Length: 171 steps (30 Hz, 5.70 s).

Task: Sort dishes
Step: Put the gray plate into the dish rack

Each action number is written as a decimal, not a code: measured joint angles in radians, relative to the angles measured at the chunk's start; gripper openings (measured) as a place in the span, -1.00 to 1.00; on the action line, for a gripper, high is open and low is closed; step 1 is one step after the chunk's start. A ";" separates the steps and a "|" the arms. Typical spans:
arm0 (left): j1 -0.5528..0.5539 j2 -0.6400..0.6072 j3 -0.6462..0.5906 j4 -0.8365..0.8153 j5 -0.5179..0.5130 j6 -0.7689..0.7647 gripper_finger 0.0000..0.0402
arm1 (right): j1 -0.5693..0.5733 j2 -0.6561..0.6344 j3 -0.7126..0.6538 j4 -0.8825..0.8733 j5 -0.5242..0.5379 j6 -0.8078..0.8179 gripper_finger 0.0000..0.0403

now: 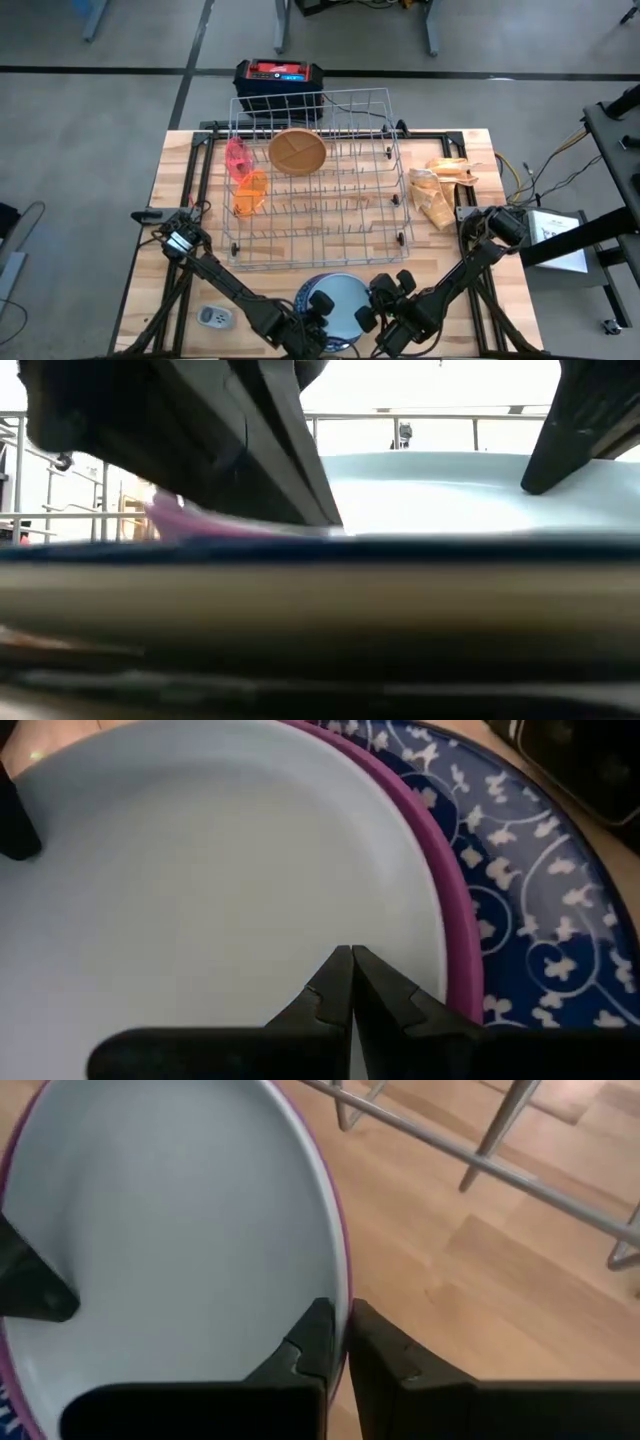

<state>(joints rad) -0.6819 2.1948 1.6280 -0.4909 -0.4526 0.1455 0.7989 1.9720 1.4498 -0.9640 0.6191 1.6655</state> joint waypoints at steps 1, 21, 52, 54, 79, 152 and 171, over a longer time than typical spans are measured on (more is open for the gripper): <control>0.000 0.000 0.011 -0.012 0.000 0.000 -1.00 | -0.002 -0.001 0.000 0.000 0.000 -0.005 -0.97; -0.015 -0.003 0.380 -0.541 -0.012 -0.089 -1.00 | 0.000 -0.079 0.003 0.001 0.101 -0.086 -0.99; -0.018 -0.005 0.178 -0.523 -0.036 -0.263 -1.00 | -0.098 -0.011 0.003 0.138 0.054 -0.277 -0.97; -0.021 -0.007 0.192 -0.533 -0.056 -0.261 -1.00 | -0.097 -0.011 0.003 0.138 0.061 -0.273 -0.98; -0.036 -0.017 0.342 -0.618 -0.062 -0.236 -1.00 | -0.082 -0.021 0.003 0.176 0.029 -0.318 -0.97; -0.006 0.153 0.120 -0.265 -0.272 -0.261 -1.00 | -0.052 -0.039 0.091 -0.177 -0.080 -0.017 -0.29; -0.005 0.153 0.118 -0.246 -0.266 -0.260 -1.00 | -0.095 -0.032 0.023 -0.063 -0.111 -0.079 -0.35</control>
<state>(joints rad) -0.6868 2.3482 1.7460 -0.7364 -0.7183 -0.1146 0.7036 1.9404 1.4731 -1.0269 0.5080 1.5867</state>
